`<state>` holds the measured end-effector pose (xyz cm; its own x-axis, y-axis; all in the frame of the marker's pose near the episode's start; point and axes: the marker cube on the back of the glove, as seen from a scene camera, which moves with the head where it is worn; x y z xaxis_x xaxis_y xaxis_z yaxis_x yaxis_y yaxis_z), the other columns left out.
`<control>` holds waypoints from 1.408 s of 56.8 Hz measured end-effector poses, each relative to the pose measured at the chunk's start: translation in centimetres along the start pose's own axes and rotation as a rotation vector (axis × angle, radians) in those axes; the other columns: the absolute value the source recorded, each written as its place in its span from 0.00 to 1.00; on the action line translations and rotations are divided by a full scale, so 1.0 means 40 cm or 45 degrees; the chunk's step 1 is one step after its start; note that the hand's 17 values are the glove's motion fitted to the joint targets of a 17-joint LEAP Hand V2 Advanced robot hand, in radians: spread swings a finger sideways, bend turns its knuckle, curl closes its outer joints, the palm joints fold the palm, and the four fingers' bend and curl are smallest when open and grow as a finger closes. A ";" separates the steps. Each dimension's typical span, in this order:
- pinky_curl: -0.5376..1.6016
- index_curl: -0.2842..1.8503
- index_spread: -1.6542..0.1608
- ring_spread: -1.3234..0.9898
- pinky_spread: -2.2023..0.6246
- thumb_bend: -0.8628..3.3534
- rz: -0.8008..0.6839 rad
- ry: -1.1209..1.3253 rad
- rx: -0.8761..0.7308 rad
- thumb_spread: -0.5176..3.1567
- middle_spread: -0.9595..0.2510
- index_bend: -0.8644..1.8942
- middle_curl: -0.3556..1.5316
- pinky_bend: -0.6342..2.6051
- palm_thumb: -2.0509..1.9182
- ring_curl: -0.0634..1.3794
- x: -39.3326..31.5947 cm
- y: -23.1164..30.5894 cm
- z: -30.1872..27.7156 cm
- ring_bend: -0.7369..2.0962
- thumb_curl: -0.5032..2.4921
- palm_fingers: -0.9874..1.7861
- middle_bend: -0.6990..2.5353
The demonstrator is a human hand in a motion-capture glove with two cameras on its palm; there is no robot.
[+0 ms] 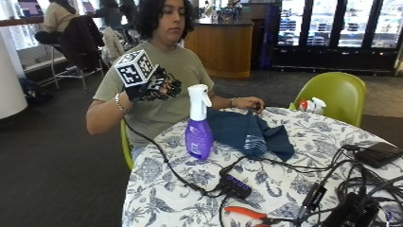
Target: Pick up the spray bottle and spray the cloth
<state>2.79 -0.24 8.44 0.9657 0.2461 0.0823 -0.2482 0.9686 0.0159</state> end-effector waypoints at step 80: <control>0.40 0.25 0.79 0.51 0.79 0.20 0.674 -0.954 0.783 0.37 0.76 0.38 0.40 0.25 0.69 0.29 0.339 -0.506 0.177 0.45 0.29 0.69 0.31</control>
<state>20.37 -16.77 16.28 0.4876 0.3388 0.8047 -0.8126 0.5131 0.2764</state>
